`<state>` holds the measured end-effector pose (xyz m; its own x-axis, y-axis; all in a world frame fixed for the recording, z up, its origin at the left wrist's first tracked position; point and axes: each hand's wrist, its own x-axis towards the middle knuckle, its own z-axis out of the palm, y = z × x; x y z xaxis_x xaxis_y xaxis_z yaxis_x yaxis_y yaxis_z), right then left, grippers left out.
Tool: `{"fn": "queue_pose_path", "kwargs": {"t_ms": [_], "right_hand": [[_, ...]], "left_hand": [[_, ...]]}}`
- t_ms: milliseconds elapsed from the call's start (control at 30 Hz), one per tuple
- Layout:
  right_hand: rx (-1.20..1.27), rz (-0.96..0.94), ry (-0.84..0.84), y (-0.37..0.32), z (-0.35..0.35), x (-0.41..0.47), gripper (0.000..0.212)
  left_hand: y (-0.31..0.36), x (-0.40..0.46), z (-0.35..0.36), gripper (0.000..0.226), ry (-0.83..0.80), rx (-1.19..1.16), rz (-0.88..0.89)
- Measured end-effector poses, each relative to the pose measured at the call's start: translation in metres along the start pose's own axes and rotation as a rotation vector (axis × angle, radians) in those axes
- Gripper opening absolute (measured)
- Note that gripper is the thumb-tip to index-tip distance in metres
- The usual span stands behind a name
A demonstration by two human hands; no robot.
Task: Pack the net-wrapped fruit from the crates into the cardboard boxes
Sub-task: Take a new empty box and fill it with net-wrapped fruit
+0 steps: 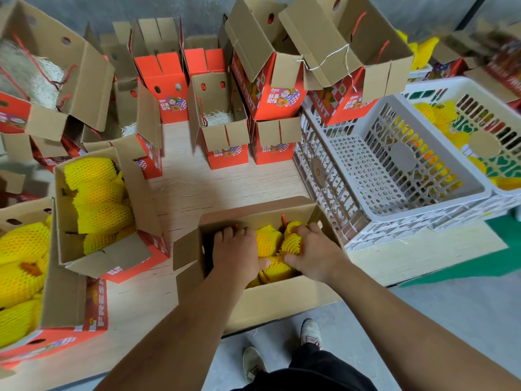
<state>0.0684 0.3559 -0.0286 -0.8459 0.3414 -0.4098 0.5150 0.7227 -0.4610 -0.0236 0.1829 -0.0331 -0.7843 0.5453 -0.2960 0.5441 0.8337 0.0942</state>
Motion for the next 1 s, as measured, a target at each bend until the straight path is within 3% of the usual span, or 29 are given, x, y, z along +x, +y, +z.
{"fn": "queue_pose_path", "kwargs": {"t_ms": [100, 133, 267, 533, 600, 767, 833, 1000], "right_hand": [[-0.017, 0.002, -0.002, -0.001, 0.0, 0.001, 0.069], [-0.024, 0.001, -0.005, 0.0, 0.001, 0.001, 0.07], [-0.016, -0.002, -0.002, 0.001, 0.002, 0.003, 0.071], [-0.003, -0.011, -0.023, 0.003, 0.001, 0.003, 0.077], [0.027, 0.005, -0.023, 0.002, -0.001, 0.004, 0.074], [0.212, 0.023, 0.098, -0.001, -0.004, 0.0, 0.062], [0.306, 0.001, 0.213, -0.004, -0.005, -0.005, 0.061], [0.595, -0.13, 0.578, 0.011, -0.009, -0.027, 0.055]], "left_hand": [[0.009, -0.007, -0.005, 0.034, 0.168, -0.088, 0.081], [0.012, -0.01, -0.003, 0.033, 0.138, -0.145, 0.119], [0.014, -0.008, 0.003, 0.038, -0.311, -0.188, 0.071], [0.024, 0.007, 0.011, 0.027, -0.421, 0.01, 0.02], [0.022, 0.007, 0.009, 0.03, -0.355, -0.011, 0.068], [0.027, -0.001, 0.002, 0.033, 0.076, -0.102, 0.152], [0.032, 0.003, 0.0, 0.045, 0.094, -0.067, 0.165], [0.053, 0.022, -0.003, 0.049, 0.046, 0.038, 0.187]]}}
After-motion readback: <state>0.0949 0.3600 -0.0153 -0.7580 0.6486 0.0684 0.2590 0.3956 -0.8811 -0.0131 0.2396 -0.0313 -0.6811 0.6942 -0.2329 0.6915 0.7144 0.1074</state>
